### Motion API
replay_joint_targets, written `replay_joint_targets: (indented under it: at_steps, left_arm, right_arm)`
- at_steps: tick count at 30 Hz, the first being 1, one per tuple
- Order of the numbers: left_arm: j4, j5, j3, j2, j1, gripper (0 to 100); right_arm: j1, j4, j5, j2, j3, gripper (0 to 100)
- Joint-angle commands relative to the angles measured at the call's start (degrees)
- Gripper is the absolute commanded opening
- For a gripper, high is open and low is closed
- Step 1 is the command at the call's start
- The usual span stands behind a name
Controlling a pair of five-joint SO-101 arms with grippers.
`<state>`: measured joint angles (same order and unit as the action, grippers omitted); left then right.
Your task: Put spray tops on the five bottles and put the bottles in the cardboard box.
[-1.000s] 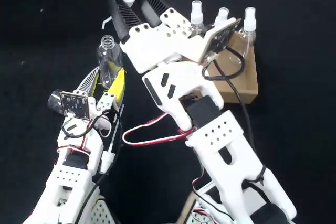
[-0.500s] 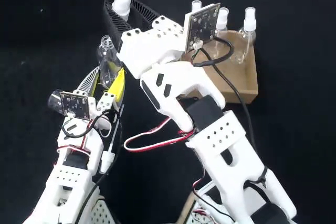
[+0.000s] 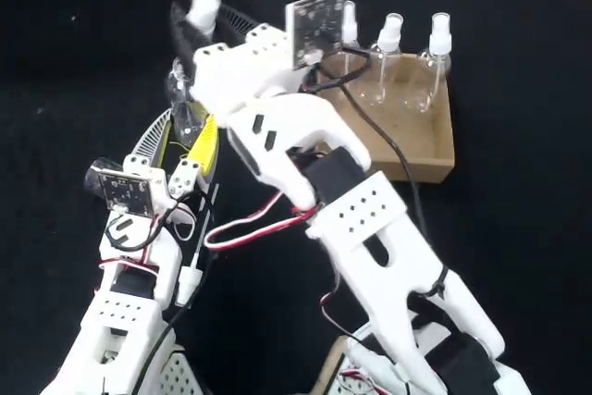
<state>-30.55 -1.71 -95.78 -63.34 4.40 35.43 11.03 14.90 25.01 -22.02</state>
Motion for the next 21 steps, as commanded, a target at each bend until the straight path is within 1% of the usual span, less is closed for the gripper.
replay_joint_targets:
  at_steps: [1,7,11,16,18,21]
  left_arm:
    - [-1.5,-0.6,-1.3,0.0,0.6,4]
    - [-1.5,-0.6,-1.3,0.0,0.7,4]
    - [-1.5,-0.6,-1.3,0.0,0.7,4]
    - [-1.5,-0.6,-1.3,0.0,0.7,4]
    - [-1.5,-0.6,-1.3,0.0,0.7,4]
    - [-1.5,-0.6,-1.3,0.0,0.7,4]
  right_arm:
    - [2.6,4.5,-0.2,0.0,5.8,1.1]
    - [1.8,13.0,-0.2,-4.2,12.3,1.1]
    - [2.0,14.3,-0.2,-8.0,14.4,1.1]
    - [2.8,14.2,-0.2,-8.0,14.2,2.4]
    - [3.6,14.9,-0.2,-8.1,14.1,8.3]
    - [5.2,18.2,-0.2,-8.0,14.5,21.5]
